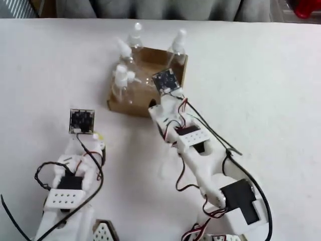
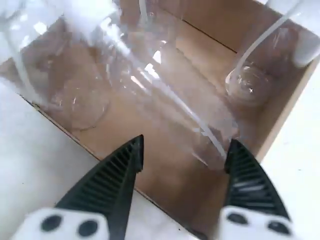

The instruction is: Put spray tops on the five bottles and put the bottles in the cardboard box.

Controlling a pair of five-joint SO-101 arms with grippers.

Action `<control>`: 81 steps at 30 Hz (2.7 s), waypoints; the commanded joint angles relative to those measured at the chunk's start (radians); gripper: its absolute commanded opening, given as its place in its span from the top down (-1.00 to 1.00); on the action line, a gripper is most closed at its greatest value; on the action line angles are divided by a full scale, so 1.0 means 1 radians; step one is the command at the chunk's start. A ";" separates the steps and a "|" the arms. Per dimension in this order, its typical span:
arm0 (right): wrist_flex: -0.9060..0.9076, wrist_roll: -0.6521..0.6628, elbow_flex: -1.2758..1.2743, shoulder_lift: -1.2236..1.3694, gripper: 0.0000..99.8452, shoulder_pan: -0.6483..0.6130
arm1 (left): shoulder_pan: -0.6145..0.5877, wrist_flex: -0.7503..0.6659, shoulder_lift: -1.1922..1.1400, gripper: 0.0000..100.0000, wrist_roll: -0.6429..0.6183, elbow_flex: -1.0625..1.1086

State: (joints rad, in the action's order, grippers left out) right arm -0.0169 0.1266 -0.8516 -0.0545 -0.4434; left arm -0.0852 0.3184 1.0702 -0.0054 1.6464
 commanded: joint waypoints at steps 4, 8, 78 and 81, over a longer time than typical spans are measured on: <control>0.001 0.008 0.009 -0.008 0.58 0.001 | -0.007 -0.031 0.008 0.96 0.009 -0.003; 0.001 0.011 0.014 -0.019 0.59 0.002 | -0.007 -0.031 0.008 0.96 0.009 -0.003; 1.214 0.778 1.364 0.610 0.38 -0.042 | -0.008 -0.060 0.008 0.96 0.009 -0.002; 1.213 0.776 1.364 0.616 0.38 -0.045 | -0.021 -0.060 0.008 0.96 0.009 -0.002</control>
State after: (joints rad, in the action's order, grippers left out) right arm 1.1876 0.9060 0.4572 0.5762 -0.4849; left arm -0.0867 0.2877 1.0702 -0.0054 1.6464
